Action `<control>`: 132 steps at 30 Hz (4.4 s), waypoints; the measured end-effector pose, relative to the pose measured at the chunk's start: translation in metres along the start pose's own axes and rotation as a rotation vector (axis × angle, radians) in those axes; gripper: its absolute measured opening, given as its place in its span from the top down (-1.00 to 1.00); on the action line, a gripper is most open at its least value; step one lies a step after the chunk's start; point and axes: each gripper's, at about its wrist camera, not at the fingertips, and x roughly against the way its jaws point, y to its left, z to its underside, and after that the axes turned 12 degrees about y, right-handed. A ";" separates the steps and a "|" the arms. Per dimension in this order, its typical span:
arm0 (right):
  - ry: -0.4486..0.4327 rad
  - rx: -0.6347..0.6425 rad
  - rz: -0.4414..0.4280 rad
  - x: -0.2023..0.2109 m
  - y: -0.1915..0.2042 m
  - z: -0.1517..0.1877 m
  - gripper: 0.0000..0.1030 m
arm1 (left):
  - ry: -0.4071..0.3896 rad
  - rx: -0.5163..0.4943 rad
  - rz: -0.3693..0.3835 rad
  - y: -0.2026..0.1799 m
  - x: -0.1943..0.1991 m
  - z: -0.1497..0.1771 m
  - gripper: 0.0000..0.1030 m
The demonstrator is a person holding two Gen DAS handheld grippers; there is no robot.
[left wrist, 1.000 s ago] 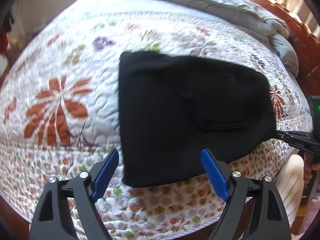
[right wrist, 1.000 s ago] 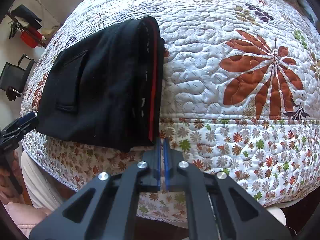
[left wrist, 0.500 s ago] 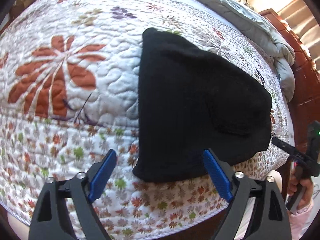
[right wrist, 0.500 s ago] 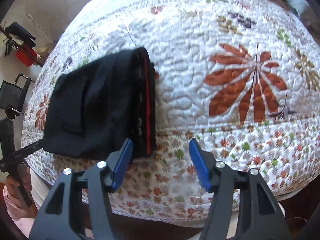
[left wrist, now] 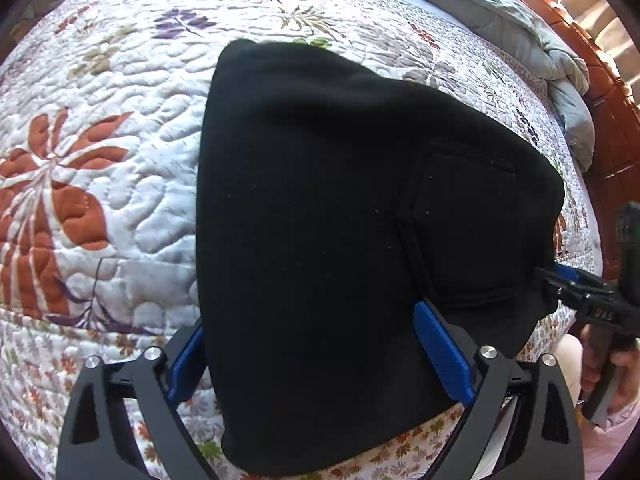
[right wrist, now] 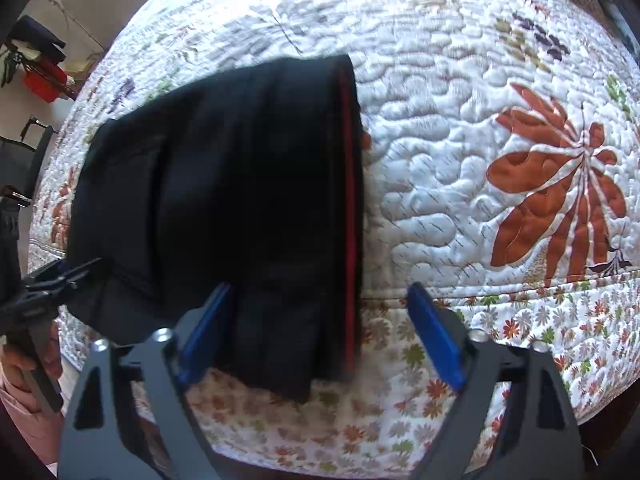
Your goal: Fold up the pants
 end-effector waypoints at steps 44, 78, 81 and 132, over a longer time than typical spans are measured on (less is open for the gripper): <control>-0.222 0.159 -0.276 0.097 0.019 -0.032 0.41 | -0.225 -0.056 0.132 -0.051 0.089 -0.031 0.45; -0.185 0.035 -0.350 -0.013 -0.069 -0.124 -0.08 | -0.255 -0.058 0.023 -0.010 -0.003 -0.101 -0.04; -0.203 0.033 -0.320 0.000 -0.065 -0.117 -0.21 | -0.270 -0.061 -0.035 -0.015 0.006 -0.093 -0.15; -0.294 0.062 0.011 0.088 0.048 0.012 -0.77 | -0.310 0.033 -0.328 -0.068 0.095 0.024 -0.72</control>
